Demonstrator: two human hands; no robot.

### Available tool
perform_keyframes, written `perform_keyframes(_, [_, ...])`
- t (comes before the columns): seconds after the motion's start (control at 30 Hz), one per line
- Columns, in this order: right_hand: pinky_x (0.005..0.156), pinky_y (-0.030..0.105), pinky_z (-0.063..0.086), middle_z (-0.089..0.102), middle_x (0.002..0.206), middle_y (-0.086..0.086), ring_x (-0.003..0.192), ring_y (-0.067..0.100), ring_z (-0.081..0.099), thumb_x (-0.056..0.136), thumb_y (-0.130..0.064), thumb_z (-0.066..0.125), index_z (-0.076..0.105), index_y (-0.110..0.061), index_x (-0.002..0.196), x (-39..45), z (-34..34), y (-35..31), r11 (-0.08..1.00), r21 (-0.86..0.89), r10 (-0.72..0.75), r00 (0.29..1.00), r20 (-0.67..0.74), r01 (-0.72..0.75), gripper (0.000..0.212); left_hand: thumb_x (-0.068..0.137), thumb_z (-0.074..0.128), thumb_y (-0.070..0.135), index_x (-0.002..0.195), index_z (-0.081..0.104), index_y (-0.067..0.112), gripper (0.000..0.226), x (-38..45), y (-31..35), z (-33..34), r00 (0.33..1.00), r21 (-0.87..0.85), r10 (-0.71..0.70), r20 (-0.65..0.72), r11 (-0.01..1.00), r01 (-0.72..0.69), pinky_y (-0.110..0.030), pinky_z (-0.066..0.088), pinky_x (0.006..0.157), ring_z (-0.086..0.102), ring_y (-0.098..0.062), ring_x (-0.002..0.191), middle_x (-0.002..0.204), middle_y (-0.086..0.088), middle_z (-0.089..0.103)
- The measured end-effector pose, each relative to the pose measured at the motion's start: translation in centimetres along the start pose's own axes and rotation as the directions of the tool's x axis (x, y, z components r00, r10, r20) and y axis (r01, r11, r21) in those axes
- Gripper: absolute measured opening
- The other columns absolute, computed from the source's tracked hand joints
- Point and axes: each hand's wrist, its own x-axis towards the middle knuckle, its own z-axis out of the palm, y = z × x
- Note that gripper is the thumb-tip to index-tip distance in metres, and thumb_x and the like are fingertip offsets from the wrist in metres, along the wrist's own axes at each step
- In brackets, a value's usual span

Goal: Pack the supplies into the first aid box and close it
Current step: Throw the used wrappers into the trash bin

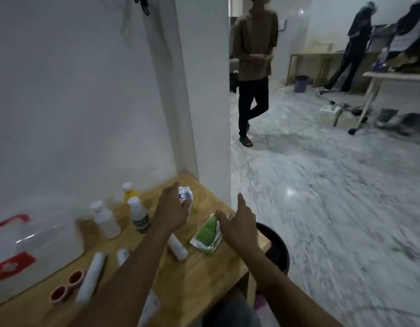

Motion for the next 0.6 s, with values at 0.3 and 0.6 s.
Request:
perform_keyframes(0.3, [0.085,0.037,0.051,0.067,0.107,0.001,0.106,0.022,0.058,0.090,-0.022,0.065,0.038,-0.024,0.143,2.1,2.4,1.5,0.998,0.060,0.016,0.994,-0.104,-0.010,0.060,0.078,0.061,0.050,0.145,0.028,0.020,0.081,4.9,-2.9,3.4,0.991,0.061,-0.131,0.031,0.990,0.129,-0.047,0.041,0.096,0.046,-0.043,0.123,0.134,-0.017,0.054])
perform_keyframes(0.6, [0.082,0.019,0.040,0.070,0.111,0.008,0.102,0.018,0.064,0.088,-0.021,0.069,0.068,-0.010,0.120,2.8,-0.2,1.7,0.995,0.097,0.043,0.989,-0.145,-0.029,0.034,0.079,0.076,0.020,0.104,0.068,0.009,0.029,4.3,-0.8,2.9,0.986,-0.189,-0.082,-0.147,0.980,0.053,-0.030,0.042,0.074,0.064,-0.035,0.097,0.100,-0.013,0.071])
